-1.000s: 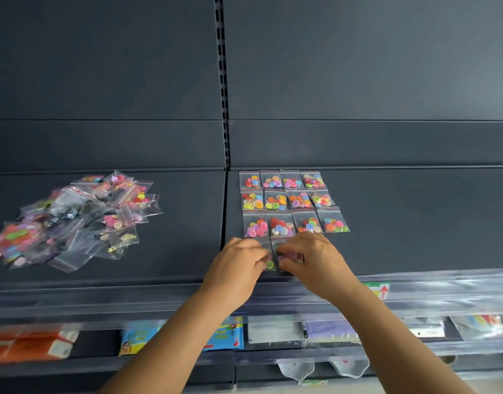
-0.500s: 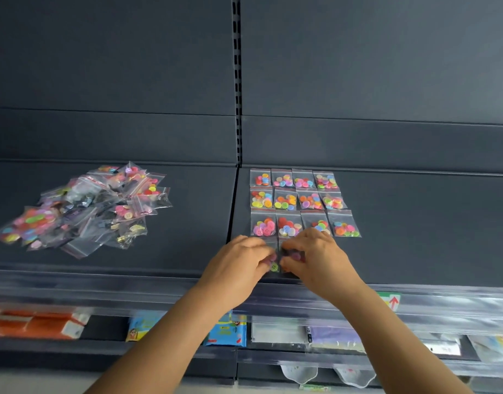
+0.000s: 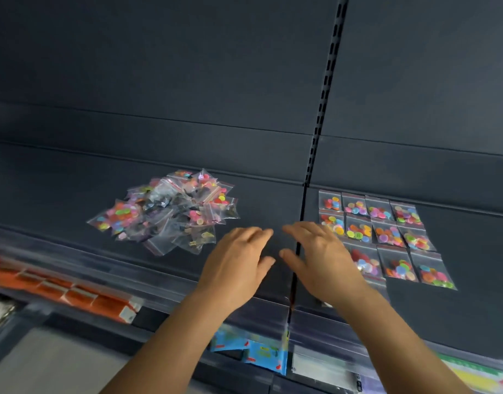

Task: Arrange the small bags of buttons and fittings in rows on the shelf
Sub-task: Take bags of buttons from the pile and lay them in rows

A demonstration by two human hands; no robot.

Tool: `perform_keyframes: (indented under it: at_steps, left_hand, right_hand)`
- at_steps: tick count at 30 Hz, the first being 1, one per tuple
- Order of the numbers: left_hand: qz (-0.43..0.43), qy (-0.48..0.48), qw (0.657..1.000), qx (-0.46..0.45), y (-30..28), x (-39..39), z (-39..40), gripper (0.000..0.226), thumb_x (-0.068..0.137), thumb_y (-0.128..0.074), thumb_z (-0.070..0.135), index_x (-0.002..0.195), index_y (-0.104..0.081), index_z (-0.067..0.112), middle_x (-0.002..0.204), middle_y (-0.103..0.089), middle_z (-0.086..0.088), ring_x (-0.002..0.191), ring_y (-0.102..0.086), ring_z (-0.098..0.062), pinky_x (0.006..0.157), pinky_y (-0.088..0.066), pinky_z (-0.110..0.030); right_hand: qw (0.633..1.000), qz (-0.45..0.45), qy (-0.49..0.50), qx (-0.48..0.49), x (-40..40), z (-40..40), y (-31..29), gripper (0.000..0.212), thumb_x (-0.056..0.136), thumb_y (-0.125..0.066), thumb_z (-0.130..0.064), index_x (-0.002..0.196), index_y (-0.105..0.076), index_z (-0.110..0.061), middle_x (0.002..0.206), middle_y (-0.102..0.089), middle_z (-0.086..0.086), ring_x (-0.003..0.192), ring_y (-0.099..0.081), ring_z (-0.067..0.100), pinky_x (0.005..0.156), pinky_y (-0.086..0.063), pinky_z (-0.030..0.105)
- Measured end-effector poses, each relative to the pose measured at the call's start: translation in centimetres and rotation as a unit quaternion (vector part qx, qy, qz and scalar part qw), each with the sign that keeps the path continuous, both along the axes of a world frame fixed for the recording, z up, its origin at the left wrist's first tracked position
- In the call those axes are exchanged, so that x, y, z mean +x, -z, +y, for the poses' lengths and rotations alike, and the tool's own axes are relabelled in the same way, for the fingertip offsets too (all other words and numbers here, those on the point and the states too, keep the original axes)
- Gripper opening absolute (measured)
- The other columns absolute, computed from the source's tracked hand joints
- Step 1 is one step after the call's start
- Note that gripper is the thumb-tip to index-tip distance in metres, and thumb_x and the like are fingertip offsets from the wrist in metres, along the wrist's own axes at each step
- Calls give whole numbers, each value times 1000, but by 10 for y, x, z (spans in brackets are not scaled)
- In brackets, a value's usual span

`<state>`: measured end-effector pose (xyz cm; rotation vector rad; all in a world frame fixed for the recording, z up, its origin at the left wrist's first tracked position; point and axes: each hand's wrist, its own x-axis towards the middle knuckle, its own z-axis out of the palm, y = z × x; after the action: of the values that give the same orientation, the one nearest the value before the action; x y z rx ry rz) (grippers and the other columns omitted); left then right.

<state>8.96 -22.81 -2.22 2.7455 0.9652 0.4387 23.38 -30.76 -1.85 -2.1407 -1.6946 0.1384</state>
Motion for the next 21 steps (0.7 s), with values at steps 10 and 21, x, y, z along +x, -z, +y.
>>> perform_keyframes:
  at_steps: [10,21]
  left_hand:
    - [1,-86,996,2,-3,-110,108,51,97,-47,37,145,-34,26,144,-41,8,133,-34,-12,110,-30,-27]
    - [40,-217,974,-51,25,-200,210,52,98,-41,36,146,-31,19,142,-42,-2,129,-36,-23,107,-33,-33]
  right_hand:
    - [998,11,-55,8,-95,121,-3,43,94,-51,-31,136,-47,-23,139,-49,-5,130,-39,18,110,-31,30]
    - [996,33,-83,-21,-186,213,7,35,93,-50,-22,128,-55,-19,124,-61,3,120,-49,24,99,-39,29]
